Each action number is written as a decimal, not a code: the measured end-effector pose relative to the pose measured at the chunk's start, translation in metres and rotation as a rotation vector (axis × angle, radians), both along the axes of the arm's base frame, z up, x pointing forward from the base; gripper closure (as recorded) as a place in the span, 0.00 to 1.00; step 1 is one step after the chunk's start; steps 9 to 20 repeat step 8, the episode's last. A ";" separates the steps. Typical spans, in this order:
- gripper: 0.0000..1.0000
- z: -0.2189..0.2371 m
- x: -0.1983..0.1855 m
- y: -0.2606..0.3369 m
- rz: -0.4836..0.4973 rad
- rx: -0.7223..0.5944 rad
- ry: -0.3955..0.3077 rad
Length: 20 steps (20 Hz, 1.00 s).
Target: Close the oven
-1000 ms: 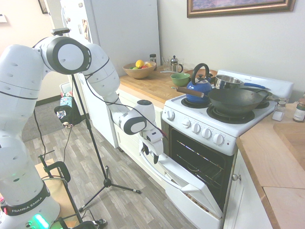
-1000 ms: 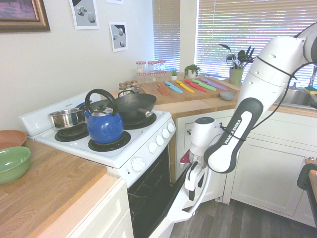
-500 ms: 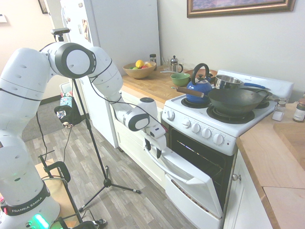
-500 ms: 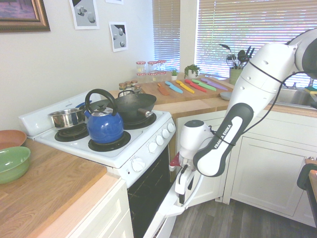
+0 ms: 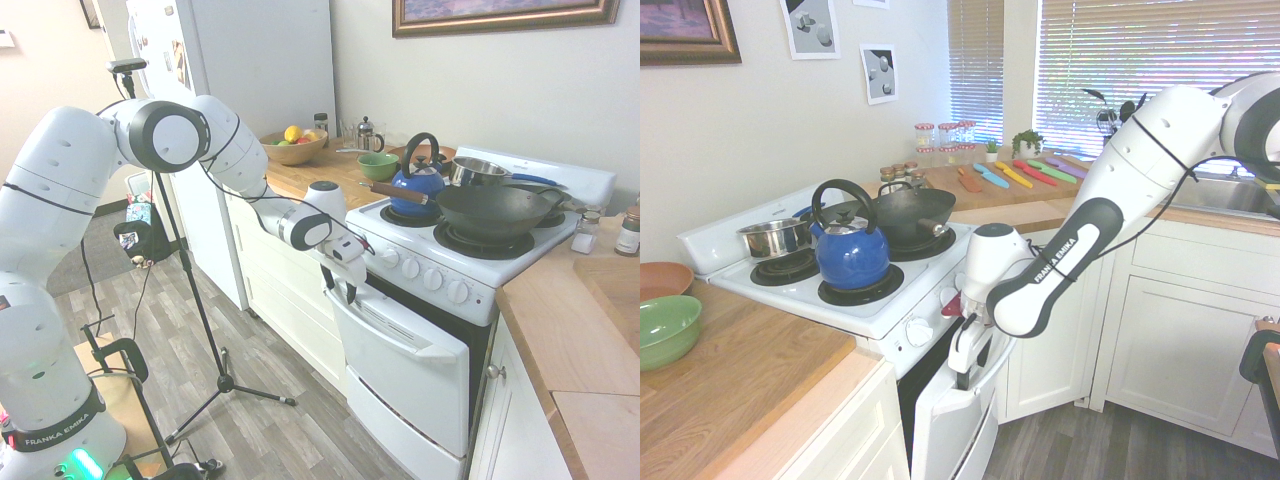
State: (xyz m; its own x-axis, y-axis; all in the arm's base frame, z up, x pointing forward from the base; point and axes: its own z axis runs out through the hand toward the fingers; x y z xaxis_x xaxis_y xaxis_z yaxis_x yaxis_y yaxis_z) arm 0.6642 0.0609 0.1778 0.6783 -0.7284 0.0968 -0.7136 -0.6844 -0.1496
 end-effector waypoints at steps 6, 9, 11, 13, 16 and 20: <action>0.00 0.045 -0.043 -0.043 -0.003 -0.003 0.113; 0.00 0.060 -0.076 -0.070 0.052 0.014 0.198; 0.00 0.060 -0.076 -0.070 0.052 0.014 0.198; 0.00 0.060 -0.076 -0.070 0.052 0.014 0.198; 0.00 0.060 -0.076 -0.070 0.052 0.014 0.198; 0.00 0.060 -0.076 -0.070 0.052 0.014 0.198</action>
